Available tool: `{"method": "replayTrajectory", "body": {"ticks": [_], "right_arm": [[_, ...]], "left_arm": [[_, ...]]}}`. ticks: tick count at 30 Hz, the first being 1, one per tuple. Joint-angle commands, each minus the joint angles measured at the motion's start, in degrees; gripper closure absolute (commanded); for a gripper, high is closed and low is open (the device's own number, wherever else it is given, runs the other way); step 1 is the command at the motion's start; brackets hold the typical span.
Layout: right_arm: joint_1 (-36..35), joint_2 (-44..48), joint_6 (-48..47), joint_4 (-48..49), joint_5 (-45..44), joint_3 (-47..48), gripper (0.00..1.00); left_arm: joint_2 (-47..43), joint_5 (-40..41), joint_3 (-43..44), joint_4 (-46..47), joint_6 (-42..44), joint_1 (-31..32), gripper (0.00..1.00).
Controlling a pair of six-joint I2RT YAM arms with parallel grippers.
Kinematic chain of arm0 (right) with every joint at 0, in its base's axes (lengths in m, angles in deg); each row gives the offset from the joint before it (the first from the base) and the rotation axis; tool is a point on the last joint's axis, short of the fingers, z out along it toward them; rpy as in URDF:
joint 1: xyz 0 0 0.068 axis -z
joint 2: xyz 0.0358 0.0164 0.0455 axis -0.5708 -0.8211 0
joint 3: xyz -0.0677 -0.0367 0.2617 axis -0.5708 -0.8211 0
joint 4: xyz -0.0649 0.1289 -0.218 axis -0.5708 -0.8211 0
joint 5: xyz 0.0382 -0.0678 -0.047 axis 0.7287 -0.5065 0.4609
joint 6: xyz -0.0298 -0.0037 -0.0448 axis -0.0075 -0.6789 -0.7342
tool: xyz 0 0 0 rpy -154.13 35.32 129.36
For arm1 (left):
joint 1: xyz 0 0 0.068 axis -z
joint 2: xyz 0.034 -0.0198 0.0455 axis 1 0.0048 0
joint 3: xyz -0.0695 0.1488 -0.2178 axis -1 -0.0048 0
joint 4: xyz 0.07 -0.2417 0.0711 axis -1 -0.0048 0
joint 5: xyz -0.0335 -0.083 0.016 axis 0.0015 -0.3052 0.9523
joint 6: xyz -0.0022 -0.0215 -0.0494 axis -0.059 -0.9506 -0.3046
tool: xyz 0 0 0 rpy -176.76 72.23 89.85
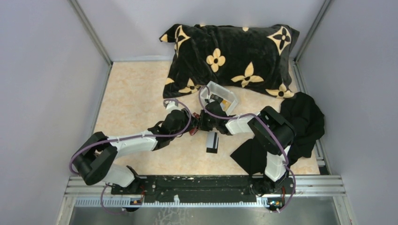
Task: Put the credit cards into the card holder
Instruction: Close the card holder at the center of the board.
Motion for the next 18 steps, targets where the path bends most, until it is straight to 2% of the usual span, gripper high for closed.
{"method": "replayTrajectory", "body": {"ticks": [1,7,10,15,18], "right_arm": [[-1.58,-1.0,0.07,-3.15,0.25,0.04,1.0],[-3.02,-0.41,2.14,-1.86,0.43,-0.82,1.0],[-3.97,-0.06,2.01,-2.71,-0.89,-1.25,0.89],[-4.01,1.97,1.12,-4.18,-4.21,-3.4,0.63],[-3.95,3.65,-0.33,-5.6,-6.17,-4.14,0.59]], "left_arm": [[0.82,-0.74,0.83,1.61,0.68,0.7,0.51],[0.31,-0.77,-0.66,0.56,0.02,0.87,0.51],[0.88,-1.09,-0.86,0.64,-0.3,0.91,0.51],[2.17,-0.8,-0.35,0.3,-0.12,1.32,0.51],[2.46,-0.54,-0.46,0.2,-0.25,1.48,0.51]]}}
